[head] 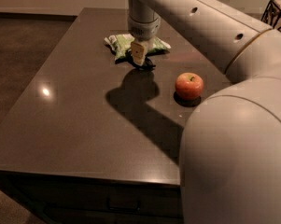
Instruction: Move rxbar chocolate near green jalapeno chip bag
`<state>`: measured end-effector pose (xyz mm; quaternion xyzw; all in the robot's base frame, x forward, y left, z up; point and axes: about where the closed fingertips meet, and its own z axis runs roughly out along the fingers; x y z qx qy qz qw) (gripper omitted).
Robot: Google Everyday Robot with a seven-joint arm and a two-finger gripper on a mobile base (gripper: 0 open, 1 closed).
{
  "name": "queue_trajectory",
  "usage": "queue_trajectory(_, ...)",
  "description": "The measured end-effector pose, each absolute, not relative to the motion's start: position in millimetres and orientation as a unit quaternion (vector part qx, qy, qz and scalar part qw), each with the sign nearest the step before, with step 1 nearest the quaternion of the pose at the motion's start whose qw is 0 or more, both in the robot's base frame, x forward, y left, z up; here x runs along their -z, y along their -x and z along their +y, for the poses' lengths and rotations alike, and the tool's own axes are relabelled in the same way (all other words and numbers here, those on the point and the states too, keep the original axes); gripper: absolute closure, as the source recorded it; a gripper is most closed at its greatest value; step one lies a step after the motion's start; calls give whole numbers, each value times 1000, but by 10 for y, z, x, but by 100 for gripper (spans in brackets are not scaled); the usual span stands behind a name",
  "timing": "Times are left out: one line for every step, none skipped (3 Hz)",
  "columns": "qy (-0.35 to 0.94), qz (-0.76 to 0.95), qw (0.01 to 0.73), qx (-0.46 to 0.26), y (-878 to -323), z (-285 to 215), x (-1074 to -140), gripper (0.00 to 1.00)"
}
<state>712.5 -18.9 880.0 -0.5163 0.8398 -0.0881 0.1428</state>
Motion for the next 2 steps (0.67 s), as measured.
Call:
queue_trajectory(517, 840, 143, 88, -7135, -182, -8779, 0)
queue_trajectory(517, 840, 143, 88, -7136, -181, -8778, 0)
